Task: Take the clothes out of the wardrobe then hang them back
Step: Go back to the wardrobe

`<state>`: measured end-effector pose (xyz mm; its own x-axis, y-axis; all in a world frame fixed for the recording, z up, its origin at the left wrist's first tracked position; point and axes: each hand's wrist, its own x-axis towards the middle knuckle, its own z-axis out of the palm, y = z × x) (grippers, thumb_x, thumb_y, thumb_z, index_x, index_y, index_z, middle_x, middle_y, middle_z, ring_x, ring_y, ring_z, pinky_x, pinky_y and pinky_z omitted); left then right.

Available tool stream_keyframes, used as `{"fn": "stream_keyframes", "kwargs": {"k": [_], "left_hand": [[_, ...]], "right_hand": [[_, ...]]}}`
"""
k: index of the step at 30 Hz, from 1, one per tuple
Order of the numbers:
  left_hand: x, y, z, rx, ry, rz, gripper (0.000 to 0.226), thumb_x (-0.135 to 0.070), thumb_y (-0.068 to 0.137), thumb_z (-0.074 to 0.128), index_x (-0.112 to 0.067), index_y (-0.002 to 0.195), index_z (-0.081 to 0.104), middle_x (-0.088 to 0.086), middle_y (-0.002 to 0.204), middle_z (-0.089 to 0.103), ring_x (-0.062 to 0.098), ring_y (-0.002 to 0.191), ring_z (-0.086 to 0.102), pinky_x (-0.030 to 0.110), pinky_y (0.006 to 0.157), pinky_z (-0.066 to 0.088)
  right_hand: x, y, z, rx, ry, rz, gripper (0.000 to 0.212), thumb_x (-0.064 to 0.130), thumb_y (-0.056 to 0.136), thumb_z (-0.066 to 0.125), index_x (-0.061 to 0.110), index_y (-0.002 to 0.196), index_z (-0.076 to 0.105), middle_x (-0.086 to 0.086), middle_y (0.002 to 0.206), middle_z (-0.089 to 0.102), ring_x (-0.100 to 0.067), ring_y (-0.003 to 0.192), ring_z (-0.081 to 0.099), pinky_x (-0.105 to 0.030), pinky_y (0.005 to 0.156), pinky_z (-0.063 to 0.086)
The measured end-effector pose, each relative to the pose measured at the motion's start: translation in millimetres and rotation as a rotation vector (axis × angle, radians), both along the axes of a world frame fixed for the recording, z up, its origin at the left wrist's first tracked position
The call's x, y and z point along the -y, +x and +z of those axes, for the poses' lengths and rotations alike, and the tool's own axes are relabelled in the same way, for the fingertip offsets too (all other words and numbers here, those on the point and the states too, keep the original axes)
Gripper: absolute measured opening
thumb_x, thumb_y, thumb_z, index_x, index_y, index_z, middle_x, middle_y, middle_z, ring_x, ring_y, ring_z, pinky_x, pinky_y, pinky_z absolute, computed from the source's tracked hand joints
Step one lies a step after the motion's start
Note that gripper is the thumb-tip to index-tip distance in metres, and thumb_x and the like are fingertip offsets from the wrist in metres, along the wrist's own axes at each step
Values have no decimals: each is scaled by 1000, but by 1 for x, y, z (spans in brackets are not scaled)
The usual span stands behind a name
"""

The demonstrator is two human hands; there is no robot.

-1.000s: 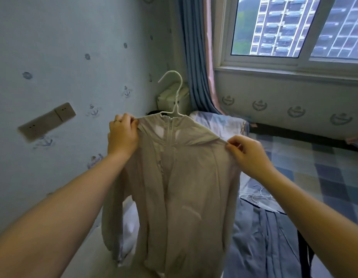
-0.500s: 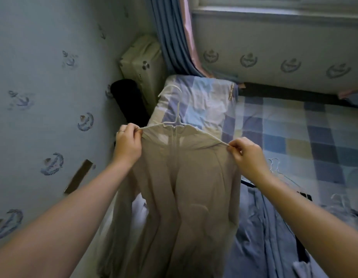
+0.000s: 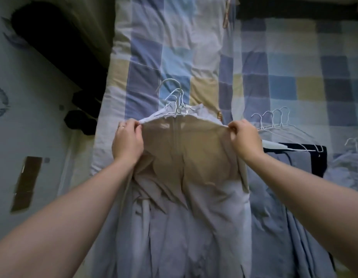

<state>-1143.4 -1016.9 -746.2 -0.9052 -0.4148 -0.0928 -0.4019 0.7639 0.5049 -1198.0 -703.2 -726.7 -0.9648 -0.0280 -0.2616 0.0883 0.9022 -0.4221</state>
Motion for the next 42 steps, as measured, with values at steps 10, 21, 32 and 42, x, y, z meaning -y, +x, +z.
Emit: {"fn": "stream_keyframes", "kwargs": {"k": [10,21,32,42], "left_hand": [[-6,-28,-49,195,245,-91,60,-33,97,56,-14,151,36,17,160,25,29,147,26,34,116,23],[-61,63,56,407,193,-412,71,-59,94,47,-42,155,14,-5,166,1,19,152,-2,44,120,9],[-149,92,158,348,77,-791,73,-69,92,37,-44,155,8,-6,166,-5,20,151,-10,50,121,0],[-304,176,186,205,-58,-1224,73,-74,92,27,-46,154,0,-6,166,-11,22,152,-14,51,120,0]], "right_hand": [[30,14,-36,215,-160,-72,74,30,99,52,10,156,9,-6,164,8,-16,151,4,-31,122,5],[44,148,56,296,-169,-263,71,52,97,41,34,155,3,8,164,0,-14,151,-2,-52,120,11],[-17,223,167,220,58,-359,71,60,98,28,40,153,-12,11,161,-20,-15,148,-20,-52,119,-8],[-134,361,195,137,92,-658,72,67,94,19,42,151,-17,13,159,-26,-15,147,-24,-53,118,-8]]}}
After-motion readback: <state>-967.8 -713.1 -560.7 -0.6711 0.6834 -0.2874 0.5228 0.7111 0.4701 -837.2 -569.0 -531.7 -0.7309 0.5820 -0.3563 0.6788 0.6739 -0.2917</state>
